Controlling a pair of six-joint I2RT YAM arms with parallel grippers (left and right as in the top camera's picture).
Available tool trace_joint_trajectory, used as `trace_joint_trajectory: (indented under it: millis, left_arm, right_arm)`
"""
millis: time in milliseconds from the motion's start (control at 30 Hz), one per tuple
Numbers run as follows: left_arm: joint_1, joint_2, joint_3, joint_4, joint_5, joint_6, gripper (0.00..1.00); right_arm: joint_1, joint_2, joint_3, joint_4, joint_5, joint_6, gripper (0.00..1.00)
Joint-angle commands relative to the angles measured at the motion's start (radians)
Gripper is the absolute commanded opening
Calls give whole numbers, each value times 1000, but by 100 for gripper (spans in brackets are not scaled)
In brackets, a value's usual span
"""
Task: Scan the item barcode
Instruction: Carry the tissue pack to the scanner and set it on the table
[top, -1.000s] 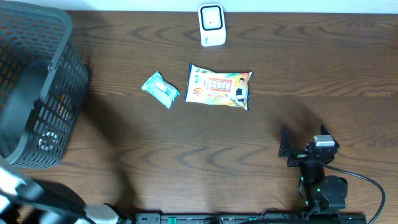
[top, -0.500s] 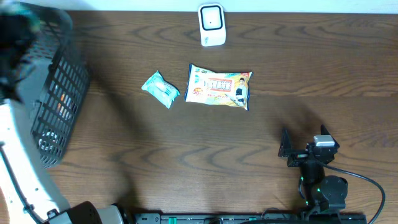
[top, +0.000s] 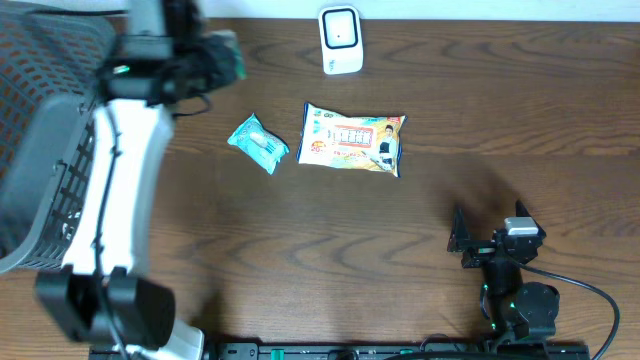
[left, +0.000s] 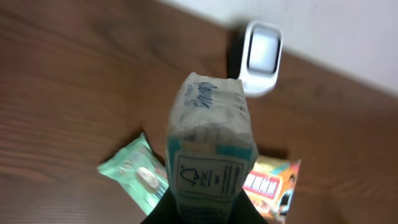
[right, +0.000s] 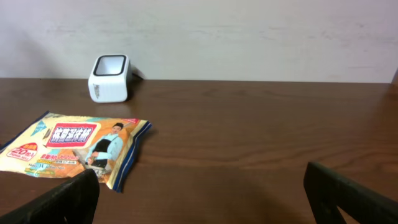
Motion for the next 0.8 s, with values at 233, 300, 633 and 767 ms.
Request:
trace_joint_trajectory:
  millis: [233, 300, 633, 767]
  left_arm:
    - [-125, 229, 3, 1, -135, 24, 27]
    - [-132, 272, 3, 1, -142, 23, 25]
    - [-154, 348, 3, -3, -142, 24, 26]
    - [-150, 333, 3, -3, -142, 46, 27]
  right_arm:
    - [-3, -5, -1, -4, 2, -4, 99]
    - [-3, -5, -1, -4, 2, -4, 99]
    - [-3, -5, -1, -4, 2, -4, 99]
    - [-3, -5, -1, -4, 2, -4, 99]
